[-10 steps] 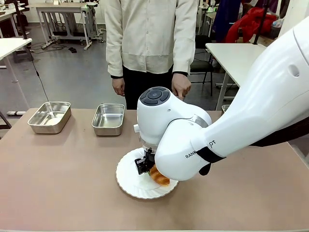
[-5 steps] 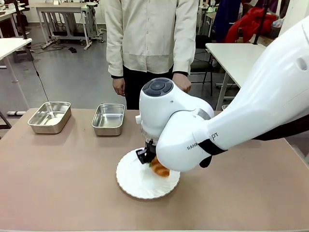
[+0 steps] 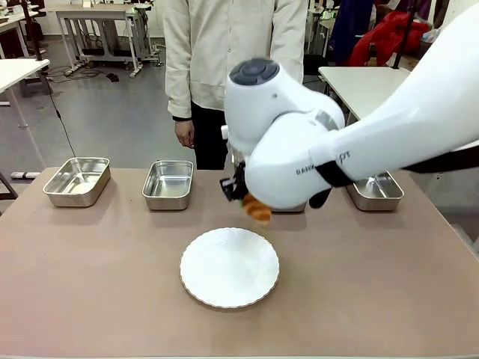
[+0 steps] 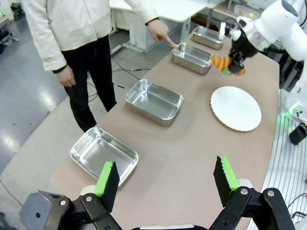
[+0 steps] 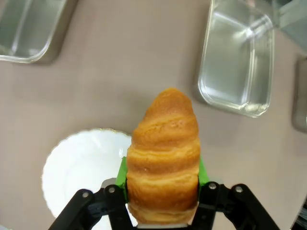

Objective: Place the bread in the container.
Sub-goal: Place the Butter Roll into the Airtight Container indicated by the human.

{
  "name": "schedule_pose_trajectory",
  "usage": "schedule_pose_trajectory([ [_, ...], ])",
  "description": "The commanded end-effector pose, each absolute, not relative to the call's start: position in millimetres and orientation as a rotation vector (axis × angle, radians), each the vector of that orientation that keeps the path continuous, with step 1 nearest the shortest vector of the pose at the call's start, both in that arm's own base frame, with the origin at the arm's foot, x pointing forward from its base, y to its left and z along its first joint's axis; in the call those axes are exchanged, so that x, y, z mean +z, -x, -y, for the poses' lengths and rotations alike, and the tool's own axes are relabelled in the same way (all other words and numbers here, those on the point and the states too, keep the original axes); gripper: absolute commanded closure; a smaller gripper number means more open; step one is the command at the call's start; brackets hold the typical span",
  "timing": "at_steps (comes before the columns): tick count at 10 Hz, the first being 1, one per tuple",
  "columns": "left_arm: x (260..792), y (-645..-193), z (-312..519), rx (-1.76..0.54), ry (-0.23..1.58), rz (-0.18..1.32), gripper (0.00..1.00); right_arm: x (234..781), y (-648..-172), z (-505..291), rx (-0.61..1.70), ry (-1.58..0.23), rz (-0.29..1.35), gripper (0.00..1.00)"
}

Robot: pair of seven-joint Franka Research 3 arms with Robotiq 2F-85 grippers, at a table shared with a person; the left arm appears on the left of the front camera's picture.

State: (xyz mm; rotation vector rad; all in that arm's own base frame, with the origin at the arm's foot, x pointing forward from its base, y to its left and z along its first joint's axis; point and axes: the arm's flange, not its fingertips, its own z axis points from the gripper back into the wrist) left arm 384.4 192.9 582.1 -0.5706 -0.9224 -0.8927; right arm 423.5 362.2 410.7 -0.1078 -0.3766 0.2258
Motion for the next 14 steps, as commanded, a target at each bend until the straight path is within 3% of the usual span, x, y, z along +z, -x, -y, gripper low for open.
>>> schedule_pose_trajectory([
  [1,584,-384,-193,-0.9,0.581,0.94,0.0,420,-466,-351,0.206,0.144,0.403,0.4],
  [6,584,-384,-193,-0.9,0.581,0.94,0.0,411,-542,-295,0.121,0.137,0.357,0.4],
  [13,584,-384,-193,-0.9,0.581,0.94,0.0,369,-577,-274,0.096,0.109,0.33,0.4],
  [14,584,-384,-193,-0.9,0.581,0.94,0.0,369,-579,-270,0.102,0.111,0.346,0.0],
])
